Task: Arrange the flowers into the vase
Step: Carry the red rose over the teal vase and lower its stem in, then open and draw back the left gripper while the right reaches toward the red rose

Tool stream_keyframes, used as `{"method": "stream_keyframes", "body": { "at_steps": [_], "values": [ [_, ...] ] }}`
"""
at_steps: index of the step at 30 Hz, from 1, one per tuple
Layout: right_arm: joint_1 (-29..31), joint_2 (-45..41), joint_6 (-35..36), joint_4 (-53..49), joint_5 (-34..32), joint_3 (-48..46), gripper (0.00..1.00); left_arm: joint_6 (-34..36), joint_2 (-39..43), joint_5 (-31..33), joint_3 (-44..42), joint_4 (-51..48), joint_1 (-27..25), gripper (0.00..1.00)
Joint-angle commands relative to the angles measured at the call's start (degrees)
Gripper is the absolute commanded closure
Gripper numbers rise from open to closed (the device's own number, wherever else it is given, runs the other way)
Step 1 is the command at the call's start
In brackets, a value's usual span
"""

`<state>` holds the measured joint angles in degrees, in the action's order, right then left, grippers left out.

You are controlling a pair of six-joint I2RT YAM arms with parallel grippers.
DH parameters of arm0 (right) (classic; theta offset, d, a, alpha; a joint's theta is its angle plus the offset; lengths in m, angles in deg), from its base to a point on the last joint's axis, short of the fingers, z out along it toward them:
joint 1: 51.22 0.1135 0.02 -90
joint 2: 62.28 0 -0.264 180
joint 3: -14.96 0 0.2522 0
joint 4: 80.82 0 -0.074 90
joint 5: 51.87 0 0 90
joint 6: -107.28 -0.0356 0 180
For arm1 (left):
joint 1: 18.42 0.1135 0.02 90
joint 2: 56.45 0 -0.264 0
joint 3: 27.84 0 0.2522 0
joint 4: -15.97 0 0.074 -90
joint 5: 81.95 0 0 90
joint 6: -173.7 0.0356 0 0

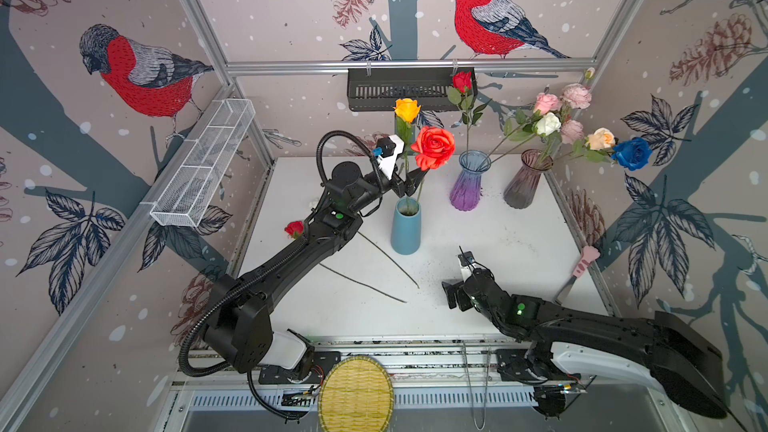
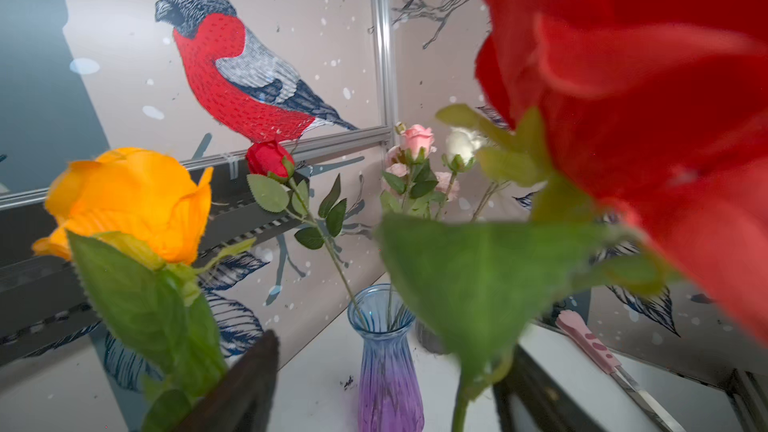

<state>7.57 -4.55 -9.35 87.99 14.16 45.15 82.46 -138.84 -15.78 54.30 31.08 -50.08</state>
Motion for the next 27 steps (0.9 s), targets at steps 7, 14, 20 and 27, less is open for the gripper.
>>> {"method": "stream_keyframes", "body": {
  "at_steps": [7,14,20,27],
  "values": [
    [0.1,0.5,0.2,0.9,-0.6,0.4,0.01,4.1,17.6,-1.9,-15.7,-12.7,0.2,0.02],
    [0.2,1.1,0.4,1.0,-0.4,0.7,0.01,5.4,30.4,6.7,-23.3,-23.5,0.4,0.02],
    [-1.2,-0.5,0.9,0.5,1.1,1.3,0.01,1.1,37.6,9.4,-27.7,-26.6,1.5,0.02],
    [-15.1,-5.9,2.8,-4.1,16.8,12.7,0.01,-12.1,44.0,21.9,-25.8,-38.1,1.5,0.02]
  ]
}}
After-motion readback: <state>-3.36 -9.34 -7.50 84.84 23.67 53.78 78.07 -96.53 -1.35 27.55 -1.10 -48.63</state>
